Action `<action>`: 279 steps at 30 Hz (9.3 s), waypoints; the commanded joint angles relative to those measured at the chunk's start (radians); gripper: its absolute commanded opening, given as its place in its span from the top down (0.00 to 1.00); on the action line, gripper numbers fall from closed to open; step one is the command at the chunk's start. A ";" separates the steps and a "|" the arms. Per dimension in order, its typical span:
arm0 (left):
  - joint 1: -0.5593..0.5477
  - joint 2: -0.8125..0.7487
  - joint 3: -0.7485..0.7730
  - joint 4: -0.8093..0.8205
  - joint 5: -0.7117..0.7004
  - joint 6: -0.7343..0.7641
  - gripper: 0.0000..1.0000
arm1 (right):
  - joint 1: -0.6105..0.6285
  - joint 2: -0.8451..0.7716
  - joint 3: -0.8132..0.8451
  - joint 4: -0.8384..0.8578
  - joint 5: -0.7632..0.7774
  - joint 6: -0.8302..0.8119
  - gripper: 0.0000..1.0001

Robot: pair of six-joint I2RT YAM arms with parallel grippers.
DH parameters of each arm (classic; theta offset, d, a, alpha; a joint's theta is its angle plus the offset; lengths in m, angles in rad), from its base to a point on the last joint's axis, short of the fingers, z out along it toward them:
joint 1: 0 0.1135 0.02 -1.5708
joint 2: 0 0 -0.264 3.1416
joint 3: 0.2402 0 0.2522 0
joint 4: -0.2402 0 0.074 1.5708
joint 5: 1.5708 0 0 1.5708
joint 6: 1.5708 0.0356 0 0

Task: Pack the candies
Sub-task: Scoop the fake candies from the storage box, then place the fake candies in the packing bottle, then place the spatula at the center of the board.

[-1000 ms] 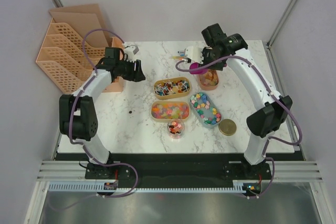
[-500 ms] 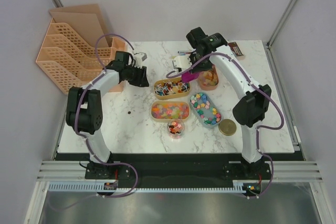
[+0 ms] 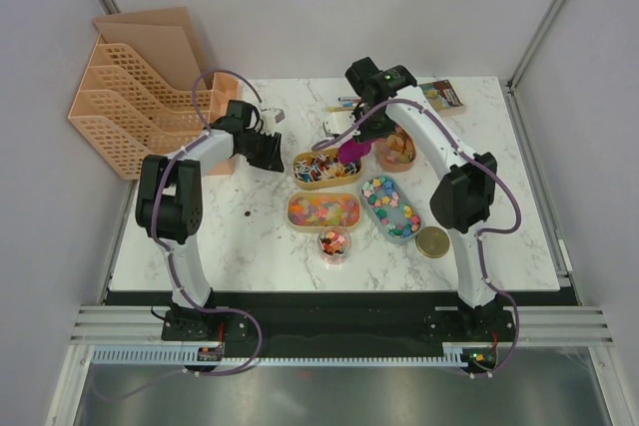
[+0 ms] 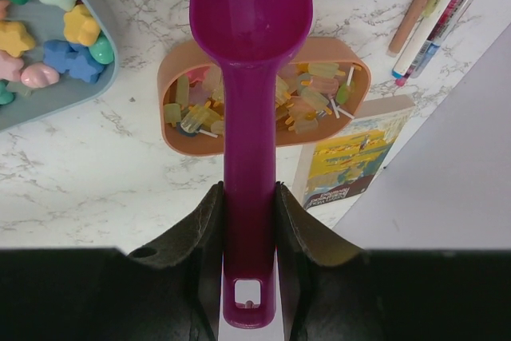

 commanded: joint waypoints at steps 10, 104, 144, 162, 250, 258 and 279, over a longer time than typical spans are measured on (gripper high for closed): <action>-0.090 0.030 0.044 -0.024 0.021 0.058 0.65 | 0.025 0.104 0.124 -0.066 0.017 -0.076 1.00; -0.026 -0.174 0.105 -0.080 -0.333 0.155 0.00 | -0.039 -0.644 -0.805 0.222 -0.231 -0.054 1.00; -0.090 -0.241 -0.053 0.050 -0.403 0.067 0.00 | 0.387 -0.585 -0.837 0.020 0.393 0.239 1.00; -0.089 -0.275 -0.096 0.091 -0.435 0.055 0.00 | 0.461 -0.598 -0.822 -0.086 0.533 0.328 1.00; -0.091 -0.369 -0.185 -0.004 -0.567 0.004 0.06 | -0.707 -0.011 -0.356 0.075 -0.170 0.972 1.00; -0.071 -0.344 -0.163 -0.002 -0.578 0.026 0.00 | -0.705 0.061 -0.325 0.101 -0.162 0.967 1.00; 0.031 -0.301 -0.038 -0.042 -0.483 0.057 0.00 | -0.705 -0.367 -0.631 0.214 -0.546 0.641 0.02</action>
